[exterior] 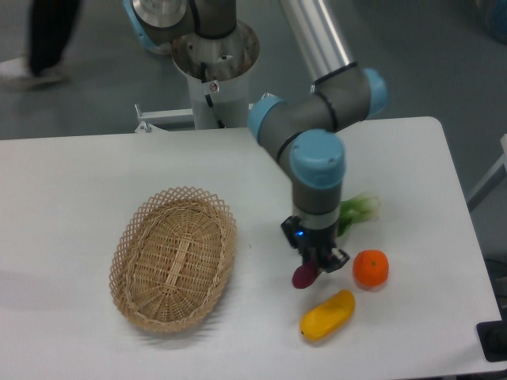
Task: Pick up the sweet potato from the table
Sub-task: 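Lift the held sweet potato up and away from the table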
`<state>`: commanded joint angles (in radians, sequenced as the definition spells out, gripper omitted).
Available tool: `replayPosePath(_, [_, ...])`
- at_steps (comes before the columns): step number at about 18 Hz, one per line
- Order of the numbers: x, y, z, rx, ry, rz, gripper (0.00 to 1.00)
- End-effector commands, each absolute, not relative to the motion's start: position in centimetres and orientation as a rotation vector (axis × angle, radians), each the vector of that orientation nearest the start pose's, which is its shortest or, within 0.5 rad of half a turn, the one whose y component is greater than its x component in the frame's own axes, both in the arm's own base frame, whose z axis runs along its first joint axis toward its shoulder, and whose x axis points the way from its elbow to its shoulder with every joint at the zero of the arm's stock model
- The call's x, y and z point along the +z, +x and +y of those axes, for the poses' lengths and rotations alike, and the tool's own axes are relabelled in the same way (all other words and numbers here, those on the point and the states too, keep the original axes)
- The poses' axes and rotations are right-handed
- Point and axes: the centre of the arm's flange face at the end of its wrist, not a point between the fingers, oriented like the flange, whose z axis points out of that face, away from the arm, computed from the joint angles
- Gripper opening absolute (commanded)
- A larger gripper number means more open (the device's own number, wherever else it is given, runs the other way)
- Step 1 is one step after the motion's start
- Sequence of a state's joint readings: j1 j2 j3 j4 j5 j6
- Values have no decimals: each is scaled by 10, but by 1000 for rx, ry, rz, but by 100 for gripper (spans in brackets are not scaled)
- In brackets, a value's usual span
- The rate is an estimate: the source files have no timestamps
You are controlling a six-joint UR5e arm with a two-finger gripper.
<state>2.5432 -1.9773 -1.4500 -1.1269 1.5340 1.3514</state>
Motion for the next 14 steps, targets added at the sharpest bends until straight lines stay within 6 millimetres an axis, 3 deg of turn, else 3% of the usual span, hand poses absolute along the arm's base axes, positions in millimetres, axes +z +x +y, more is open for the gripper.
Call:
replayPosePath(5, [411, -500, 456, 250, -2960, 656, 28])
replayPosePath(8, [418, -526, 422, 246, -2931, 668, 28])
replayPosePath(12, [434, -537, 386, 226, -2919, 720, 28])
replayPosePath(14, [434, -542, 378, 220, -2921, 732, 28])
